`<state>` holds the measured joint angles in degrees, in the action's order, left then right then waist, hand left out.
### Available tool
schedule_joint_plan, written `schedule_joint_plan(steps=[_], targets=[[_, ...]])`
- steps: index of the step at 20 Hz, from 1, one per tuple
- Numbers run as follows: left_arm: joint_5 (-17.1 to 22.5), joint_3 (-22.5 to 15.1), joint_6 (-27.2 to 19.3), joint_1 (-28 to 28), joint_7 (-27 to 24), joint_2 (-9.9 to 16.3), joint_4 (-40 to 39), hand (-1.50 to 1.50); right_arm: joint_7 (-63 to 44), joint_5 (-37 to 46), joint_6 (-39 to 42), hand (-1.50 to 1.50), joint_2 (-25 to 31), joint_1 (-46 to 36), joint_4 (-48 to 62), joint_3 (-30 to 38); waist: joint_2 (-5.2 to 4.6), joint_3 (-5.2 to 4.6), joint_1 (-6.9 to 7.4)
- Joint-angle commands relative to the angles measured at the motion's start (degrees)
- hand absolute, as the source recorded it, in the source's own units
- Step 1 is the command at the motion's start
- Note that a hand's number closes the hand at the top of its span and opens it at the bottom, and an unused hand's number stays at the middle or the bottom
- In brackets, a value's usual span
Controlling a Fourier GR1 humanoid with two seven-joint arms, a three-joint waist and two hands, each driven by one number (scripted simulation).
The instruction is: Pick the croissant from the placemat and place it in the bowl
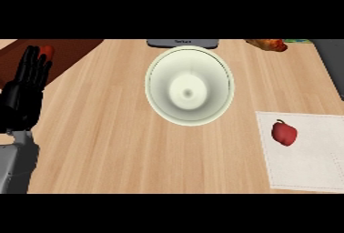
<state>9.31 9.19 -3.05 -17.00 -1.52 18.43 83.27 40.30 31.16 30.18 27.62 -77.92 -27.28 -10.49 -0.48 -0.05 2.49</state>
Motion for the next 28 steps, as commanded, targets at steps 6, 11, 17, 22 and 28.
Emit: schedule_joint_plan(steps=[6, 11, 17, 22, 28], targets=[[0.2, 1.7, 0.3, 0.8, 0.7, 1.3, 1.9, 0.00, -1.2, 3.3, -2.3, 1.50, -11.3, 3.6, -1.2, -5.2, 0.27, 0.03, -1.25], [0.5, 2.6, 0.9, -0.3, -1.7, 0.3, -3.0, 0.00, -5.9, 6.1, -8.3, 1.50, -14.2, 4.9, 2.7, -4.9, 0.06, 0.01, -1.40], [0.0, 1.7, 0.6, -0.9, 2.0, 1.1, 0.8, 0.00, -8.1, 4.3, -7.9, -1.50, -19.1, 9.2, 8.3, -2.7, 0.11, 0.05, -1.30], [1.5, 2.0, 2.2, -0.3, 1.1, 0.7, 1.3, 0.00, -6.0, -2.4, -5.6, -1.50, -20.9, 7.0, 12.4, 4.7, -0.45, 0.08, -0.02], [0.2, 2.0, 2.0, 1.4, -1.9, 0.1, 0.0, 0.00, -5.4, -9.7, -11.3, -1.50, -18.1, 5.7, 13.0, 14.2, -0.74, 0.07, 0.41]])
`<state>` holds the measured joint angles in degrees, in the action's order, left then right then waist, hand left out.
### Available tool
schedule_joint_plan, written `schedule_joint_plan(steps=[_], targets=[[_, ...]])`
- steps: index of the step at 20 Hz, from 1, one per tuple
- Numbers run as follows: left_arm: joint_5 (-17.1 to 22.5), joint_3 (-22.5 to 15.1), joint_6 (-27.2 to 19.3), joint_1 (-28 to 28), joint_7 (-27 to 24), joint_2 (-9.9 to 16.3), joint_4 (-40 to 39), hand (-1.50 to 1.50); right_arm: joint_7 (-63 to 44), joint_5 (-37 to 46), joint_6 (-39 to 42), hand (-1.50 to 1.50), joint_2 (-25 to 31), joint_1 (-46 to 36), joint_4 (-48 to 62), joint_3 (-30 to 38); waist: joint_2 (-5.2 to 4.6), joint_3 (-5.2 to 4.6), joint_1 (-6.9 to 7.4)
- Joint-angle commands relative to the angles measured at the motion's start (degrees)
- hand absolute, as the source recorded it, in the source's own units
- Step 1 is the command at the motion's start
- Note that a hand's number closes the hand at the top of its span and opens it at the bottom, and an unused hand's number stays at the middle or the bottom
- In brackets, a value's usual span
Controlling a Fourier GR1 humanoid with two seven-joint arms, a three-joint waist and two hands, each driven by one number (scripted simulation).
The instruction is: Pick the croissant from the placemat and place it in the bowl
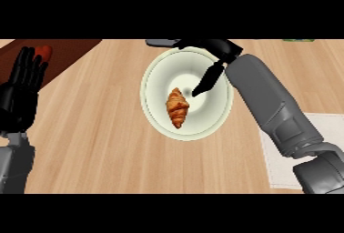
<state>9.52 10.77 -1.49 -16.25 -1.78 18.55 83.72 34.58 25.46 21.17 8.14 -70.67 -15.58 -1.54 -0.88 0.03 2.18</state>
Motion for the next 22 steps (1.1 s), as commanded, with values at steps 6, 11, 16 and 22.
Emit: schedule_joint_plan(steps=[6, 11, 16, 22], targets=[[0.0, 0.5, 0.5, -2.8, -0.6, 0.5, -2.2, 0.00, -2.6, -8.1, -1.8, -1.50, 8.7, -3.7, 5.5, 11.1, -1.02, -0.01, 1.17], [1.1, 0.1, 1.2, -4.6, 3.1, 1.3, 0.7, 0.00, -1.2, -10.6, 3.1, -1.50, 15.9, -2.0, 8.0, 14.2, -1.60, 0.14, 2.63], [-0.4, -2.6, 0.1, -3.6, 1.6, -1.6, 1.9, 0.00, -1.1, -12.1, 7.4, -1.50, 20.9, -2.1, 9.3, 16.0, -2.27, 0.23, 4.07], [-0.3, -2.6, 0.5, -4.4, 1.8, -1.3, 2.5, 0.00, -0.3, -11.9, 13.0, -1.50, 26.1, -1.3, 9.4, 16.0, -2.86, 0.38, 5.52]])
